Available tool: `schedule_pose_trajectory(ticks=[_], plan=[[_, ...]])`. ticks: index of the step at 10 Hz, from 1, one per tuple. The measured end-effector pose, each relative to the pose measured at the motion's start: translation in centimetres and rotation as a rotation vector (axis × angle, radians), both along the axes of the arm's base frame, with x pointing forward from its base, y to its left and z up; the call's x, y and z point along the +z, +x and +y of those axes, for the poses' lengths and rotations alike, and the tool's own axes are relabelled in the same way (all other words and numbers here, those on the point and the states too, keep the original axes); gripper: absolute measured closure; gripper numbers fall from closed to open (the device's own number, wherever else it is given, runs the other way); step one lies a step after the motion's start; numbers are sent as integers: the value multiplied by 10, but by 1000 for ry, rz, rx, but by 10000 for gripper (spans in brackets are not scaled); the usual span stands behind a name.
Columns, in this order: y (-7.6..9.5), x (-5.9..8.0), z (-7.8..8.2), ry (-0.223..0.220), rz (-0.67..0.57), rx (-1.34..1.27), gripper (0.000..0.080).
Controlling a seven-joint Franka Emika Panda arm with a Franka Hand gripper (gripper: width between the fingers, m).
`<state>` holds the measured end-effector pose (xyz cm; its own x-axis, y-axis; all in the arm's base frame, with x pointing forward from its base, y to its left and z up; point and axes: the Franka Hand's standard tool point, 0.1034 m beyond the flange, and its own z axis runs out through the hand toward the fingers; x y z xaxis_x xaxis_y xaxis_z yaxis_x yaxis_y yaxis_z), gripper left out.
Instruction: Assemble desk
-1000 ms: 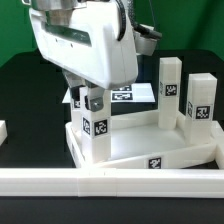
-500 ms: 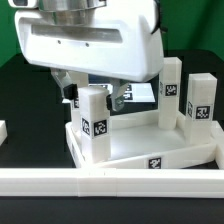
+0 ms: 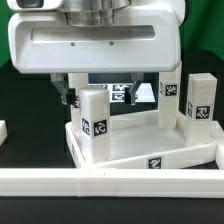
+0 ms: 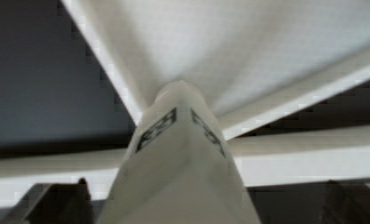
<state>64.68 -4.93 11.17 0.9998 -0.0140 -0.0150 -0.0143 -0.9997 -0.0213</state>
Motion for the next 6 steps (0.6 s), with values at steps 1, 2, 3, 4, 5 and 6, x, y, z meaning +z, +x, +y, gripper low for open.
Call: schedule_pose_trajectory(ticks=[1,2,3,4,5,6], plan=[[0,0,-1,-3,-1,96,150],[-1,0,-3,-4,-2,165,150],[-1,0,-5,-4,-2,198,150],[-1,0,-7,-4,-3,267,150],[-1,0,-8,-4,-3,289,150],[-1,-1,-8,-3,-3,308,275]])
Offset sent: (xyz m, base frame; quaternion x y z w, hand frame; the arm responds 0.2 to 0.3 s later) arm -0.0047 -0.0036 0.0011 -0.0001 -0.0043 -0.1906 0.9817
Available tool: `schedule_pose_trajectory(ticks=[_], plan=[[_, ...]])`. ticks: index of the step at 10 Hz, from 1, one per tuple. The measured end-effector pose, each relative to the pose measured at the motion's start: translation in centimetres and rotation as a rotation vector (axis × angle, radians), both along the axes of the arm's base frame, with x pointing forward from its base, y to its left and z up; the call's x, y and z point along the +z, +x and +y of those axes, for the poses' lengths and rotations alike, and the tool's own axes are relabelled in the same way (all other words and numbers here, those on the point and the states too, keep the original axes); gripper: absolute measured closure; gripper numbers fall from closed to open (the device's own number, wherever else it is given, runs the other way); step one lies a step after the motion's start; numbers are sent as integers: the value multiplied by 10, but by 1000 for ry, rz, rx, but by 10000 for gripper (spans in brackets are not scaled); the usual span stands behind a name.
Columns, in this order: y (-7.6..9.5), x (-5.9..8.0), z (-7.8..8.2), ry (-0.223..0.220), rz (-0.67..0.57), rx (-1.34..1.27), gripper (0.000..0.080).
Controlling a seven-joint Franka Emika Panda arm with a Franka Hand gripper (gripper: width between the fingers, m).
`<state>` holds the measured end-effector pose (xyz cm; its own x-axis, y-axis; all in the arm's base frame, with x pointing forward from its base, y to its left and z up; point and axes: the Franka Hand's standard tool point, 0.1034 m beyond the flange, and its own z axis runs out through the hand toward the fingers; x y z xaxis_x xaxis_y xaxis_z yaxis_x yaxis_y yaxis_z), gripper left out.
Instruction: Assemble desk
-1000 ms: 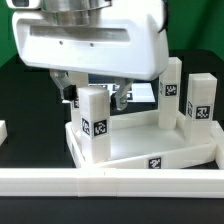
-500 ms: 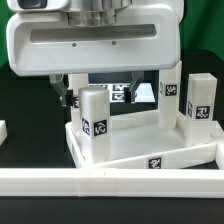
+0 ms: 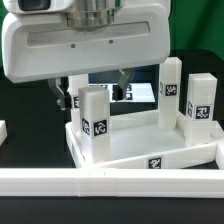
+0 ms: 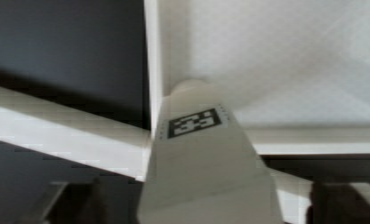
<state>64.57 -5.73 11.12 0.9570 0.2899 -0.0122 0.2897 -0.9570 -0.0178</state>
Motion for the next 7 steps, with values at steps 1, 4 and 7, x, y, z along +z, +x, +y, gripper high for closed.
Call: schedule_pose_trajectory(ticks=[1,4,7], plan=[[0,0,0,0,0,-3,413],[0,-1,0,0,1,-37,512],[0,-1,-5,8,7,-275,512]])
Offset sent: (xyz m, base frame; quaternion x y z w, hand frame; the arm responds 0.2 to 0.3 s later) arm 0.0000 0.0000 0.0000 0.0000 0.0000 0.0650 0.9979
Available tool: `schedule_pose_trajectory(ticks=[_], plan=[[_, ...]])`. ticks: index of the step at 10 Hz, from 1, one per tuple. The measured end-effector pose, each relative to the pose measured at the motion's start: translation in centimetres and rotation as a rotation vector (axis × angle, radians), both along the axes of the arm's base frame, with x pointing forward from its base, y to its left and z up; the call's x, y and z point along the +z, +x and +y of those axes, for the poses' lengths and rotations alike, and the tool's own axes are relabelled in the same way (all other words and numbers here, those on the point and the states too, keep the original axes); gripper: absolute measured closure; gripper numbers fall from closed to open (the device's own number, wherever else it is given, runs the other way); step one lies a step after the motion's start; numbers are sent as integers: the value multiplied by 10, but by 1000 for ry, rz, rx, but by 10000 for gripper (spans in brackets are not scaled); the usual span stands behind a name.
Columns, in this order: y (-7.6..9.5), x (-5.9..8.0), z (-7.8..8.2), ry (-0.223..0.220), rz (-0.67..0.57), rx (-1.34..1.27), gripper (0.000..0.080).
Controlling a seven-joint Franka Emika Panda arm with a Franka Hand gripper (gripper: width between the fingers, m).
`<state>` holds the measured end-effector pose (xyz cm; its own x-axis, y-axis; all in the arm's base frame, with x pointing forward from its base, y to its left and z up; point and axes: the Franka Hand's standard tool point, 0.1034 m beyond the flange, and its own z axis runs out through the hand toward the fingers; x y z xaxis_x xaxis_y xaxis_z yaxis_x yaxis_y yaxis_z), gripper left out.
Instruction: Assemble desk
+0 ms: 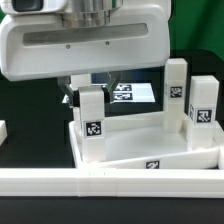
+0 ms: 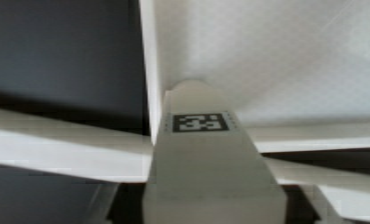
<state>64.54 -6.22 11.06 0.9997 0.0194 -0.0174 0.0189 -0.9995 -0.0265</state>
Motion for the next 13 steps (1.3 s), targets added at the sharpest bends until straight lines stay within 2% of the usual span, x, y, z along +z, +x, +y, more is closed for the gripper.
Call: schedule_pose_trajectory(ticks=[2,6,7,8,9,10,11,13], plan=[[0,0,-2,0,6,-252,511],[-2,0,-5,-14,20,-509,499],[-2,0,-5,-12,22,-547,386],[-2,-1,-4,-13,23,-576,386],[-2,-1,-4,-13,23,-563,219],[-2,-1,-4,-13,23,-563,219],[-3,-1,-4,-13,23,-563,162],[-3,-1,-4,-14,24,-563,153]])
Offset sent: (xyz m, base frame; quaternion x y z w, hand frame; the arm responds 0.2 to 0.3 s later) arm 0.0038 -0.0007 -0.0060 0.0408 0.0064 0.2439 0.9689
